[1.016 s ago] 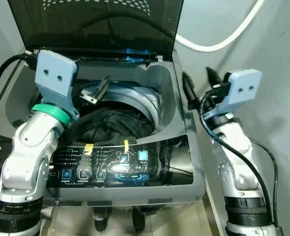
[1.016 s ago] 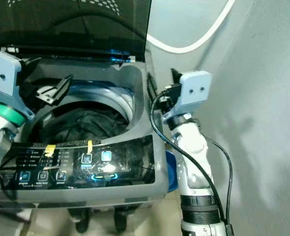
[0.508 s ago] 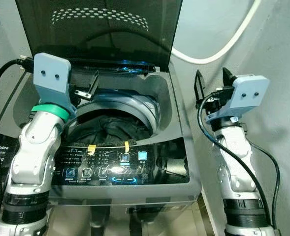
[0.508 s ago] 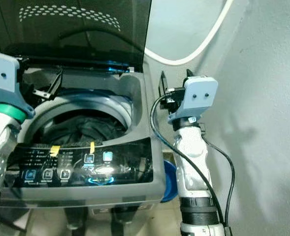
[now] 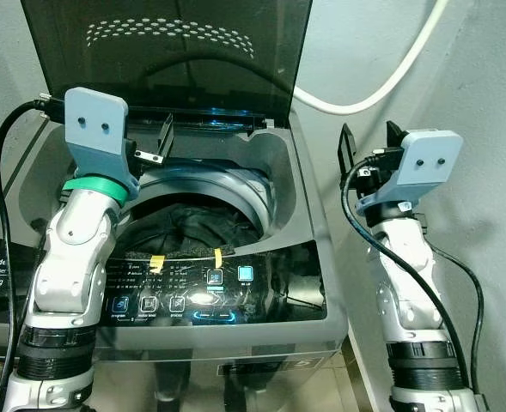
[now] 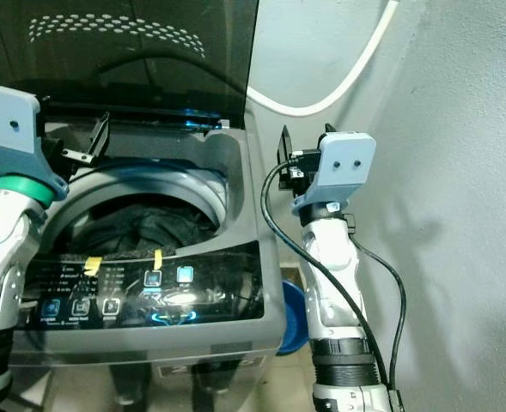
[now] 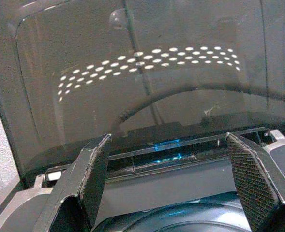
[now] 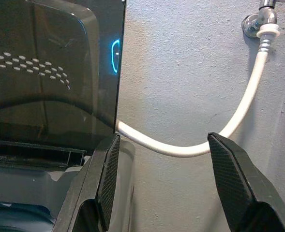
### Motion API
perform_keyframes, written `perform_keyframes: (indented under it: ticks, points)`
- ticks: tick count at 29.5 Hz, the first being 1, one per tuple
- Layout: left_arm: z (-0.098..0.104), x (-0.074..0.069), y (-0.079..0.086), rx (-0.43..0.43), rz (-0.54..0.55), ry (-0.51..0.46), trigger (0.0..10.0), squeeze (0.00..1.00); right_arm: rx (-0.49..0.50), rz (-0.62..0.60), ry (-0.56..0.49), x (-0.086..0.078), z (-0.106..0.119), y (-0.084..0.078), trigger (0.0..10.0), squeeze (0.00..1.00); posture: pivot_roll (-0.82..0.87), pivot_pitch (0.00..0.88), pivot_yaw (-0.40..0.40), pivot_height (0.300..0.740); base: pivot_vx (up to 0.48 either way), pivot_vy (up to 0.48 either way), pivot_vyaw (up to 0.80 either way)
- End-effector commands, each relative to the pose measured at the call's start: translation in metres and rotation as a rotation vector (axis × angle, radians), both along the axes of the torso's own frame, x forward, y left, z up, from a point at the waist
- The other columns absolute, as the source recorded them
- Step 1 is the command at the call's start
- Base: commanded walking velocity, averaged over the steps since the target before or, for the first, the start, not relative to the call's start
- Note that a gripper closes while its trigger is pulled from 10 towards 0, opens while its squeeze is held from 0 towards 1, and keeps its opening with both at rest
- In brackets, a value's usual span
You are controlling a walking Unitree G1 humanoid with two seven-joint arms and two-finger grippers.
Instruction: Clothes washing
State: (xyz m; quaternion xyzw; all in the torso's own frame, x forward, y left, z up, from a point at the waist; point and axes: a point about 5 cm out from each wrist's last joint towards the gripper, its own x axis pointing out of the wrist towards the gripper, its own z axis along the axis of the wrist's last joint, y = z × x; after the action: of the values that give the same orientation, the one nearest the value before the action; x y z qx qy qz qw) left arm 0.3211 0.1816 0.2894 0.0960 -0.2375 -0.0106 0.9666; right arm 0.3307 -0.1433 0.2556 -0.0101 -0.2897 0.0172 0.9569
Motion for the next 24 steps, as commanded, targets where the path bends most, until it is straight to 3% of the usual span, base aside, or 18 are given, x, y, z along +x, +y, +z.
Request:
perform_keyframes:
  ticks: [1, 24]
  points:
    - [-0.0010, 0.0006, -0.0040, 0.005, -0.004, -0.004, 10.0, 0.00, -0.003, -0.006, 0.002, 0.0007, -0.0008, 0.0002, 10.0, 0.00, 0.14, 0.014, -0.021, 0.740, -0.326, 0.000, 0.00]
    - [-0.0003, 0.0033, -0.0038, 0.006, 0.006, -0.013, 10.0, 0.00, -0.039, 0.002, 0.008, 0.0020, -0.0043, 0.0059, 10.0, 0.00, 0.14, 0.016, -0.016, 0.740, -0.329, 0.000, 0.00]
